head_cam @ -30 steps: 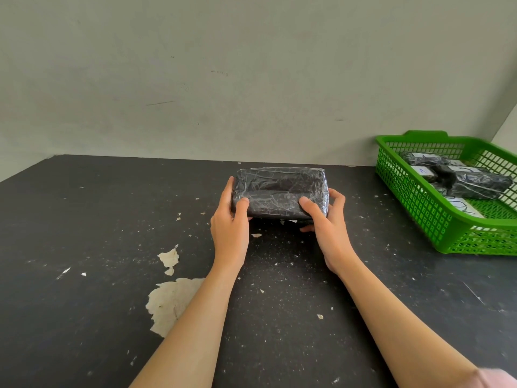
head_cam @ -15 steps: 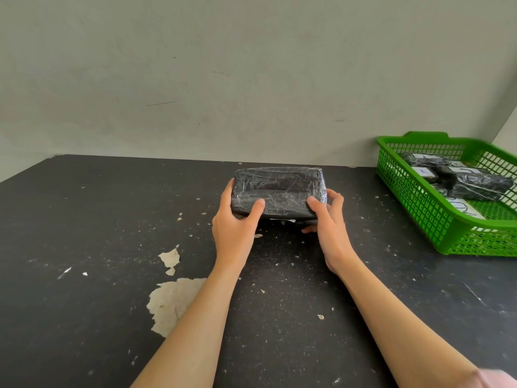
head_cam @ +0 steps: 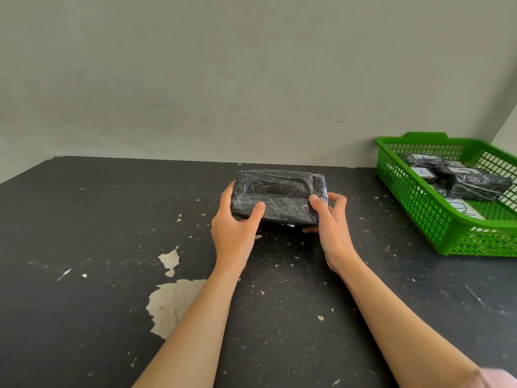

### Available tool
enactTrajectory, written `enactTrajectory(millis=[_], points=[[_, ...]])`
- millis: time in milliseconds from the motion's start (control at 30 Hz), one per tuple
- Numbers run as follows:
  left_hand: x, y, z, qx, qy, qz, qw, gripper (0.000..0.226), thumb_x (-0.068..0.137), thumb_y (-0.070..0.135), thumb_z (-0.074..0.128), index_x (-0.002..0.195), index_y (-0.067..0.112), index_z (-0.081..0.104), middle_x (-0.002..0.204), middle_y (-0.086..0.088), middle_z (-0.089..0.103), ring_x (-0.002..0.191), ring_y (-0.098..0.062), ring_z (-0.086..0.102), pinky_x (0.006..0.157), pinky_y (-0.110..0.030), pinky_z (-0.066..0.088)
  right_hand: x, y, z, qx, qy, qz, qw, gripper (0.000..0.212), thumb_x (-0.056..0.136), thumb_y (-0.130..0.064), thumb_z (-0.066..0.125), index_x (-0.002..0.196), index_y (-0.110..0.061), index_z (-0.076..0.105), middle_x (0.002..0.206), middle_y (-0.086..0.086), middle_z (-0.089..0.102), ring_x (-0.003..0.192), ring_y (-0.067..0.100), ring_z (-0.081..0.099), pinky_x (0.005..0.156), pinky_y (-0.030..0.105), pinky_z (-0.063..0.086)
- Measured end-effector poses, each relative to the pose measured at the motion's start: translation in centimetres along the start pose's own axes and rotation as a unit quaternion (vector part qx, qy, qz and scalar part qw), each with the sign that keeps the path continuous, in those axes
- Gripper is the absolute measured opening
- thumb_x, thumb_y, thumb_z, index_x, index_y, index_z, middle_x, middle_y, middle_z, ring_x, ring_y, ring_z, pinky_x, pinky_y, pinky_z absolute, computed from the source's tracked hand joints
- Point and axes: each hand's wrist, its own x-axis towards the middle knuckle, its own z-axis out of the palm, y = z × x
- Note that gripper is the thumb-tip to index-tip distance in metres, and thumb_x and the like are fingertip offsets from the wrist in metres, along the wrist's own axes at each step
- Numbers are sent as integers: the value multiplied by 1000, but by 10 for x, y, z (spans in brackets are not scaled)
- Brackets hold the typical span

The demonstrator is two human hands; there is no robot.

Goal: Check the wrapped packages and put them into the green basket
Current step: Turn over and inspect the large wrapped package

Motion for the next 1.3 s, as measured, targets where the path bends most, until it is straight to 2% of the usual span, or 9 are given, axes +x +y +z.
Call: enactTrajectory(millis=[100,167,233,333,400,633,867,1133,1300], points=[[-1,1,0,-1,-5,-6,1000,59,88,16,62,141,19,37,121,9,54,95,19,52,67,0,44,-2,0,0,13,3,-20,1000,30,95,-38,47,115,-21,34,103,-1,59,93,14,61,77,35,52],[1,-2,2,44,-13,21,999,60,92,20,55,146,23,27,146,5,35,129,0,34,101,-16,38,-4,0,1,11,10,-39,999,34,92,-45,48,115,-23,36,107,0,57,100,18,59,83,37,50],[5,-5,5,93,-42,26,994,60,95,34,49,148,28,20,152,6,21,138,-8,12,114,-32,21,-9,-1,3,-3,21,-82,996,40,87,-48,55,115,-27,37,110,-2,54,102,16,56,85,35,49],[7,-4,7,21,-123,-29,992,83,81,72,40,149,31,17,155,8,19,141,-8,8,115,-35,21,-16,-3,9,-52,30,-166,984,54,74,-53,68,116,-41,35,118,-5,49,110,10,51,91,26,46],[5,-2,7,-62,-169,-61,982,91,71,80,37,148,33,20,151,12,30,137,-5,26,99,-20,36,-20,-2,12,-89,27,-201,975,65,72,-51,69,124,-42,32,118,-8,47,112,6,47,90,15,41],[5,3,4,-103,-194,-132,967,74,77,73,34,131,25,52,125,5,61,116,-11,56,104,-42,42,-20,3,18,-172,-16,-234,957,53,77,-38,70,124,-39,44,121,-14,47,120,9,36,95,23,40],[1,4,6,-81,-212,-89,970,33,95,42,45,122,28,57,118,8,65,110,-7,60,96,-34,48,-15,8,15,-127,-37,-171,976,67,75,-53,63,132,-43,28,136,-8,46,126,14,47,100,45,45],[-2,5,5,-24,-213,-44,976,27,95,30,50,122,29,56,109,19,64,106,1,59,98,-26,45,-13,9,10,-126,-57,-146,980,53,93,-32,53,139,-34,26,139,-6,46,124,13,49,103,41,43],[-1,1,7,12,-209,-21,978,36,96,37,46,130,28,50,114,15,61,110,-1,56,101,-26,43,-13,10,12,-124,-64,-136,981,57,88,-45,43,141,-34,24,141,-7,44,126,13,46,106,43,40]])
